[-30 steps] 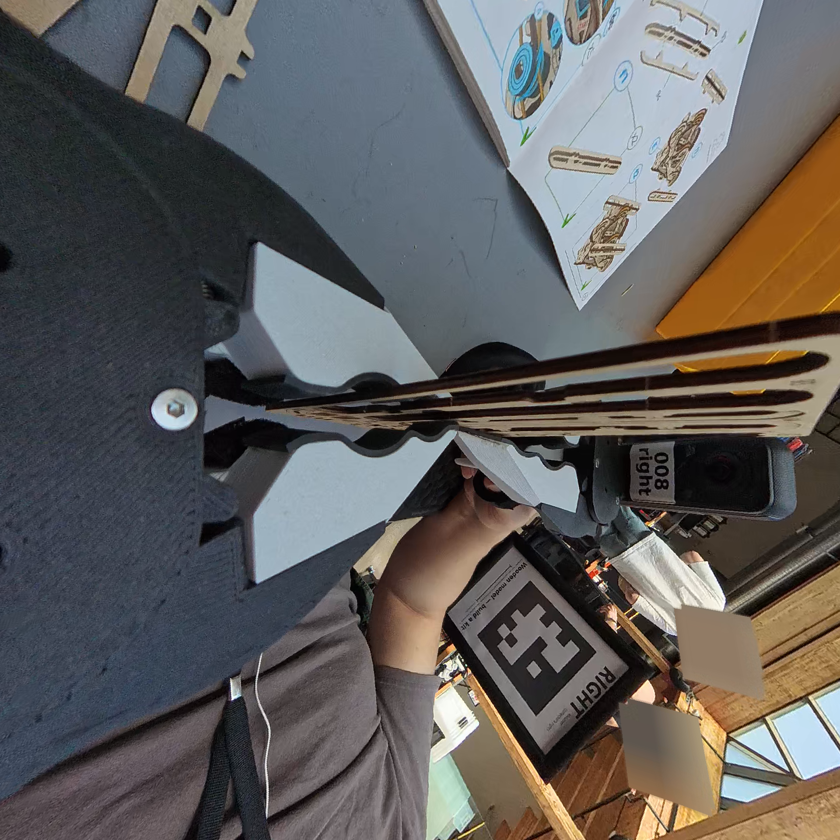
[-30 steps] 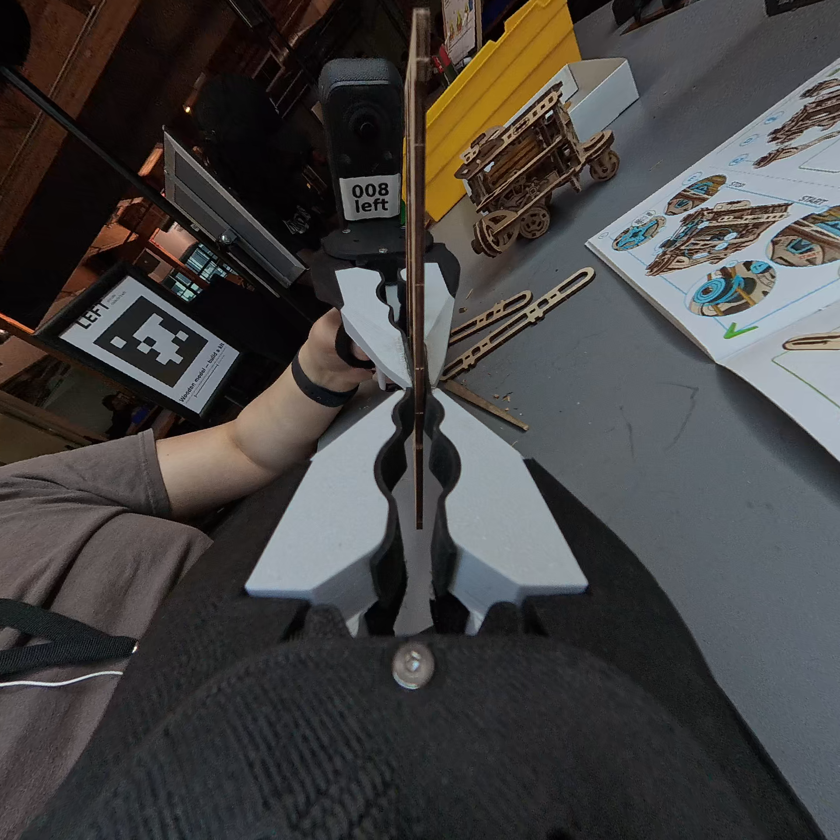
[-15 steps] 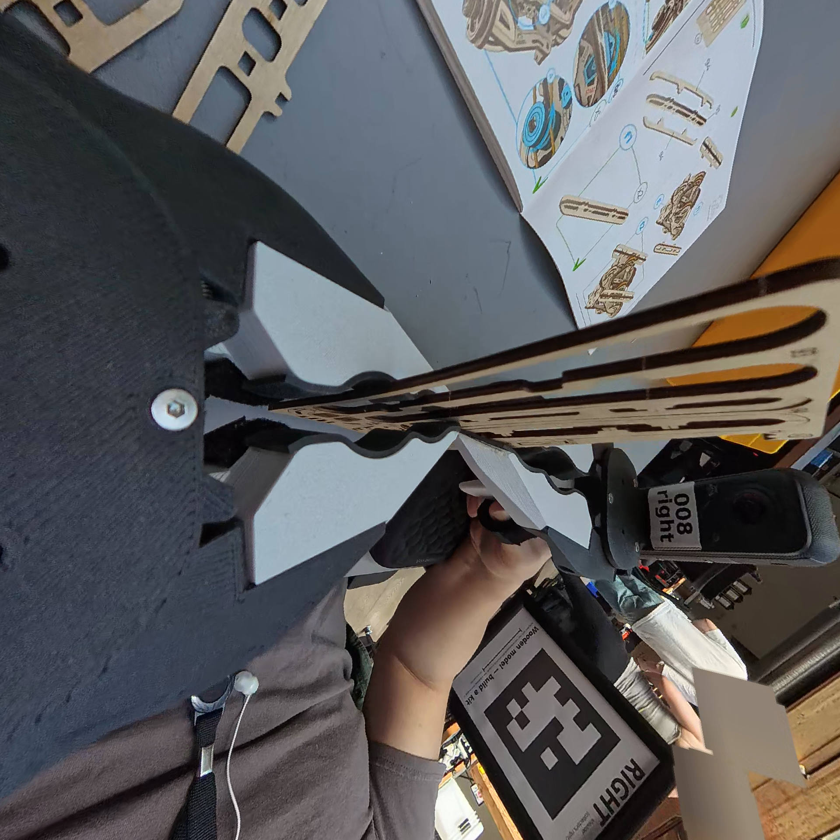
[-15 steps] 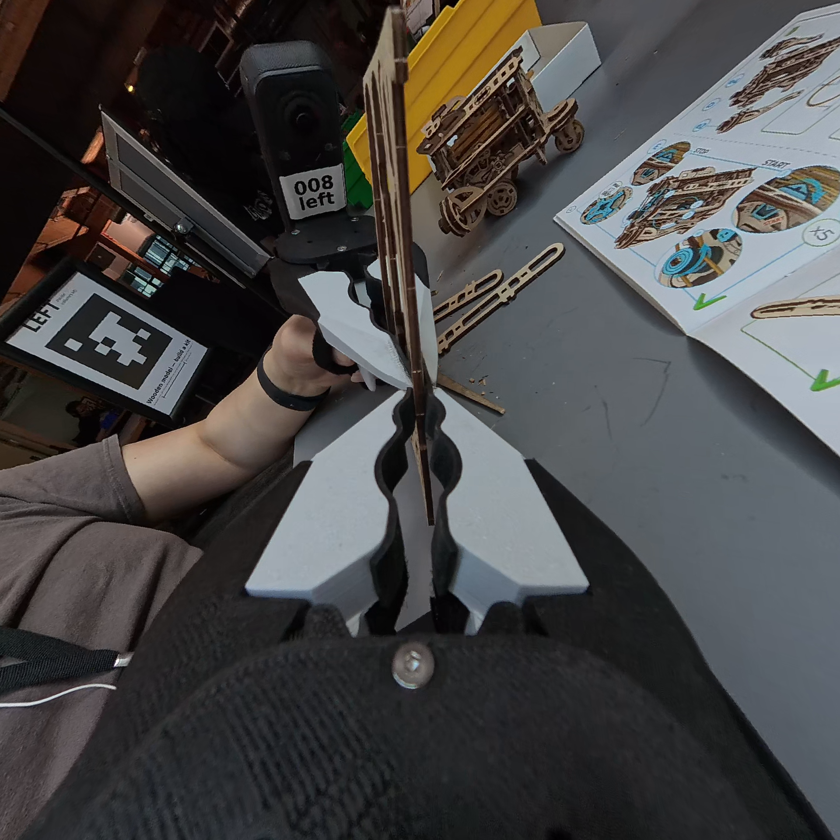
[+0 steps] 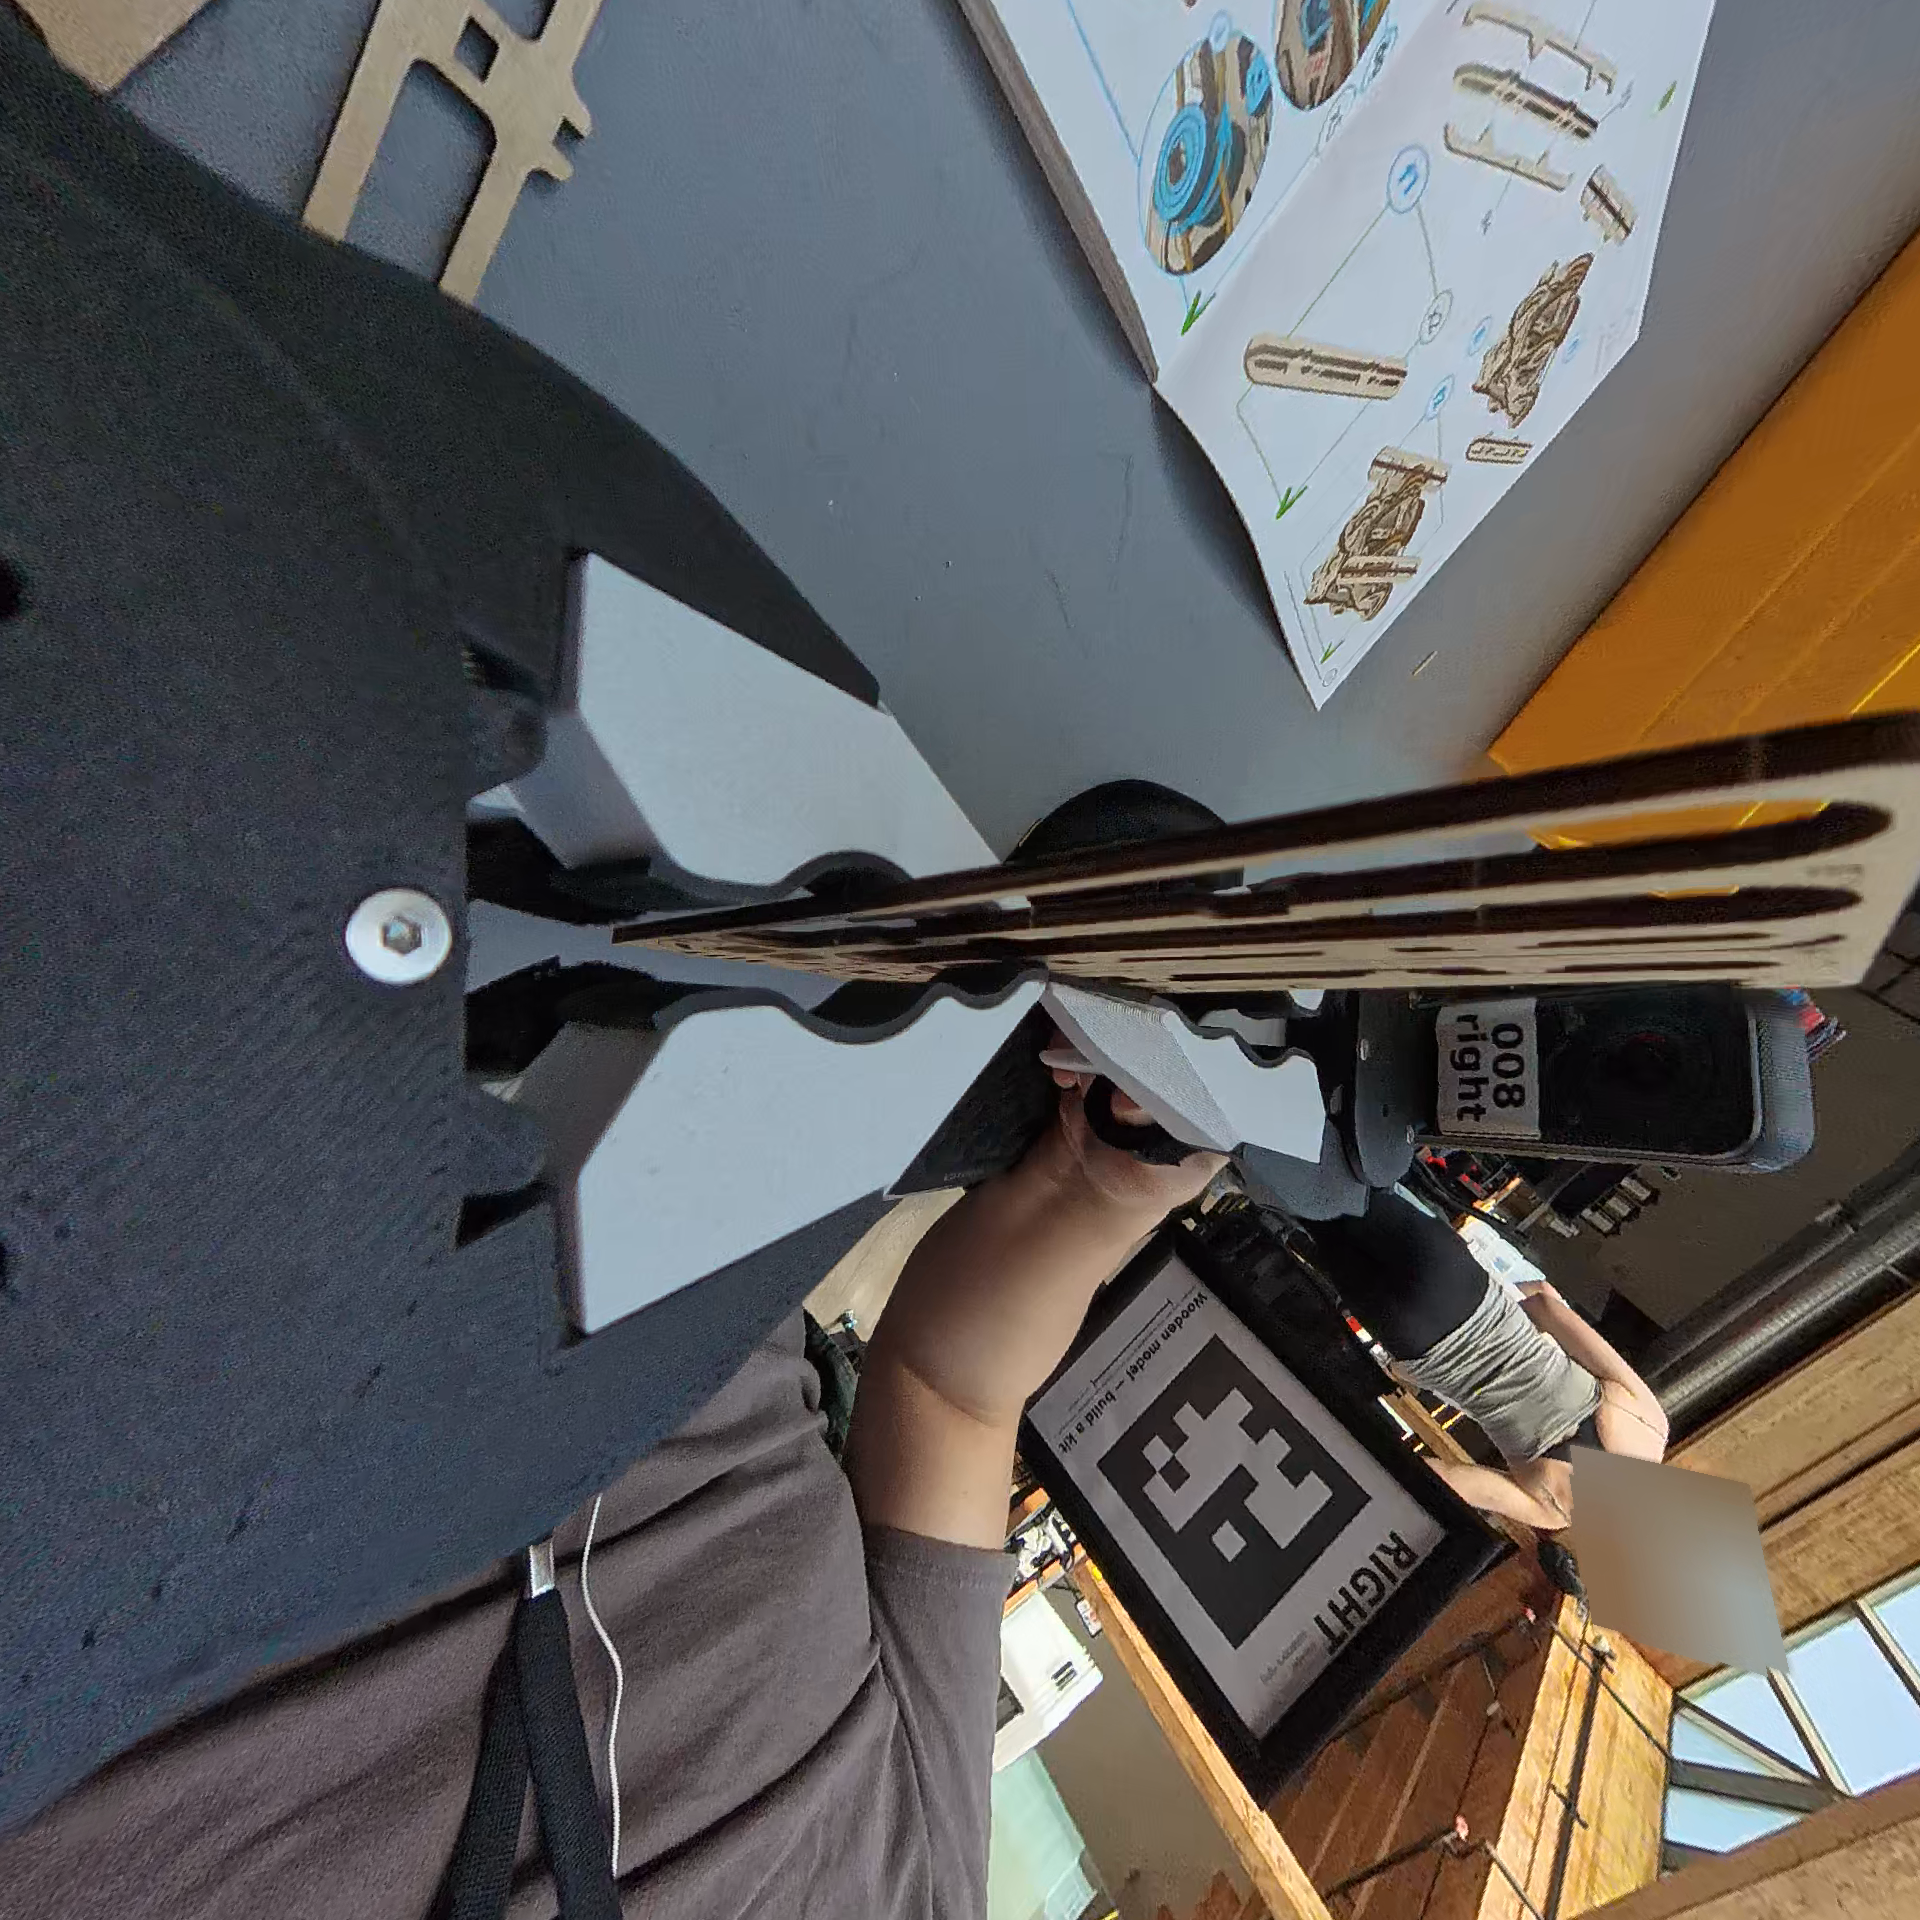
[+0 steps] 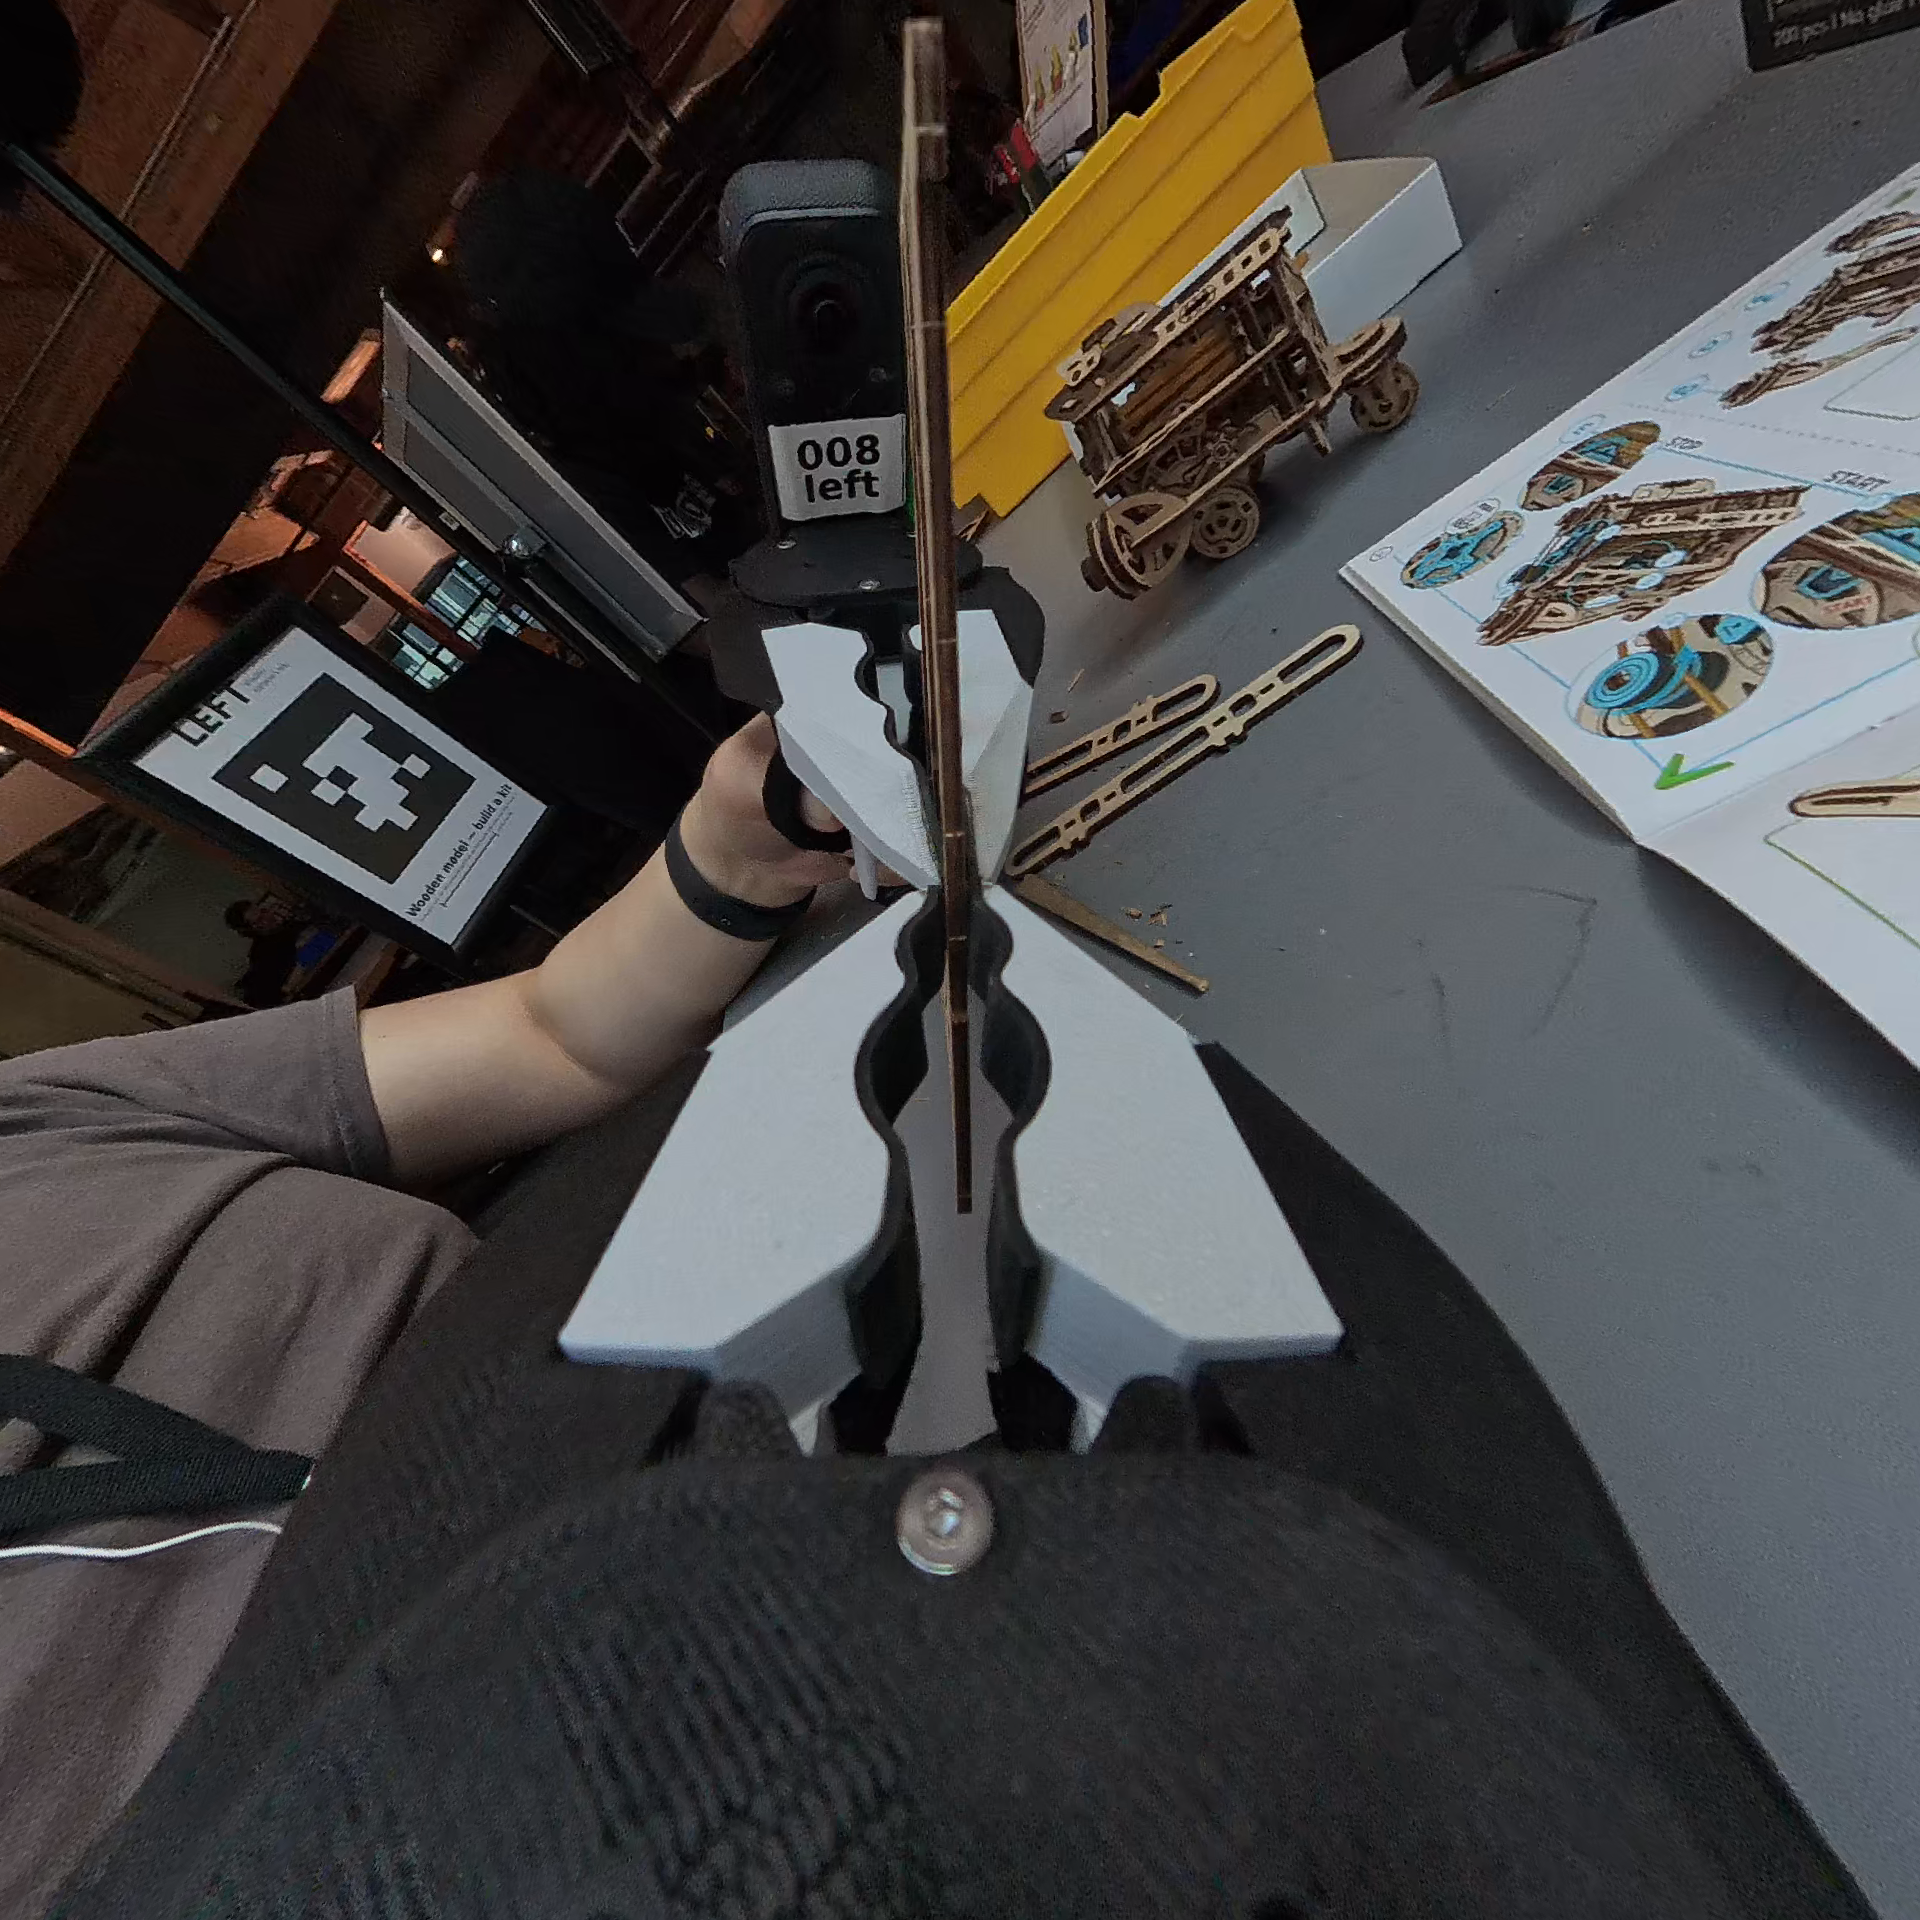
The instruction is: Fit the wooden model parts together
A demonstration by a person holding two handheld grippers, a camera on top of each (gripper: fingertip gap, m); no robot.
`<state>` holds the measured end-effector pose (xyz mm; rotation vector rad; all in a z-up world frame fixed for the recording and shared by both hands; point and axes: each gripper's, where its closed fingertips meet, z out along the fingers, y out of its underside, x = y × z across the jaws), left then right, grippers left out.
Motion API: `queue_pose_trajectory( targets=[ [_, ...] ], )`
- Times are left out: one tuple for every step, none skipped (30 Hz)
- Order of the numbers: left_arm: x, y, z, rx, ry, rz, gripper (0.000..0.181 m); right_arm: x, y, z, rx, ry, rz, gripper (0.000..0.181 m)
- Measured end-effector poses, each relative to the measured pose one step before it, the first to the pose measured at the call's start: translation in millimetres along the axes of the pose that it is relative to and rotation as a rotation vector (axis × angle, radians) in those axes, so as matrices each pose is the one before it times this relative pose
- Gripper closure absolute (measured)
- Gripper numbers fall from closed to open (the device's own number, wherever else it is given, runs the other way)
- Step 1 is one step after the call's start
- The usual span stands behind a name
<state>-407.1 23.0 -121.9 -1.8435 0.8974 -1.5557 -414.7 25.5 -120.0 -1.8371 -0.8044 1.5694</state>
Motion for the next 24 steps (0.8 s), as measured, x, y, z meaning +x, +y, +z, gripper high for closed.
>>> queue_pose_trajectory(
  targets=[
    [-1.49,1.95,-0.52,-0.0131,-0.0060,-0.0030,0.181,0.82,1.17,0.50,-0.0100,-0.0045,0.0149,0.181],
    [-4.15,3.19,-0.93,-0.0210,-0.0241,0.0027,0.181,3.63,-2.18,-0.82,0.0082,-0.0018,0.0401,0.177],
    [-4.19,2.97,-1.29,-0.0178,-0.0267,0.0116,0.181,1.96,-8.18,-3.76,0.0454,-0.0222,0.0403,0.167],
    [-0.75,1.54,-0.99,-0.0077,-0.0066,0.0084,0.181,0.93,-8.93,-5.30,0.0536,-0.0254,0.0339,0.168],
    [1.13,-0.51,-0.44,0.0024,0.0060,0.0011,0.181,-0.17,-6.54,-4.37,0.0408,-0.0222,0.0227,0.175],
    [0.69,-1.20,-0.12,0.0057,0.0013,0.0041,0.181,-0.70,-1.15,-1.20,0.0061,-0.0113,0.0078,0.175],
    [0.03,-0.25,0.48,-0.0023,-0.0036,0.0073,0.181,-0.31,2.18,1.12,-0.0153,-0.0024,0.0004,0.173],
    [0.40,0.80,0.84,-0.0082,-0.0014,0.0059,0.181,0.68,3.38,2.54,-0.0259,0.0080,-0.0028,0.167],
    [0.96,1.57,1.27,-0.0103,0.0044,0.0028,0.181,1.23,3.79,2.87,-0.0288,0.0138,-0.0067,0.160],
    [0.23,1.42,0.97,-0.0079,0.0022,-0.0005,0.181,1.86,3.57,2.41,-0.0263,0.0191,-0.0075,0.161],
    [-0.15,1.08,0.55,-0.0048,0.0014,-0.0014,0.180,-0.55,3.16,1.46,-0.0226,0.0077,-0.0173,0.180],
    [0.00,0.60,0.02,-0.0033,0.0034,-0.0037,0.180,-0.52,0.66,0.76,-0.0027,0.0124,-0.0245,0.181],
    [0.08,-0.07,-0.27,0.0007,0.0037,-0.0029,0.180,-0.87,0.64,0.25,-0.0021,0.0067,-0.0203,0.181],
    [0.90,-0.47,-0.20,0.0034,0.0064,0.0020,0.180,-1.33,0.11,-0.18,0.0007,-0.0040,-0.0080,0.181],
    [1.18,-1.83,-0.13,0.0123,0.0077,0.0001,0.177,-0.38,-0.24,-0.23,0.0017,-0.0005,-0.0031,0.181],
    [1.11,-3.49,-0.30,0.0230,0.0083,-0.0031,0.172,-0.68,-0.50,-0.10,0.0040,-0.0013,-0.0055,0.181],
    [1.36,-3.61,-0.46,0.0226,0.0133,-0.0092,0.169,-0.33,0.29,0.16,-0.0012,0.0003,-0.0031,0.181],
    [1.06,-2.36,-0.42,0.0154,0.0135,-0.0128,0.173,0.25,0.35,0.13,-0.0026,0.0014,0.0008,0.181],
    [-0.04,-0.75,-0.20,0.0053,0.0066,-0.0076,0.175,-0.36,-0.43,-0.04,0.0026,-0.0017,-0.0010,0.181],
    [-0.63,0.06,0.28,0.0008,0.0013,-0.0030,0.175,-0.77,0.59,0.23,-0.0034,-0.0045,-0.0028,0.181],
    [0.41,-0.21,0.46,0.0027,0.0058,-0.0017,0.176,-0.31,1.30,0.75,-0.0088,-0.0002,-0.0018,0.181],
    [1.12,-0.88,0.45,0.0064,0.0087,-0.0005,0.178,-0.63,1.66,1.09,-0.0118,-0.0015,-0.0066,0.181],
    [1.25,-1.26,0.24,0.0091,0.0105,-0.0004,0.179,-1.67,1.57,1.02,-0.0109,-0.0067,-0.0090,0.181],
    [1.14,-1.13,0.27,0.0087,0.0122,-0.0074,0.180,-1.16,1.61,0.91,-0.0106,-0.0054,-0.0043,0.181]
  ],
)
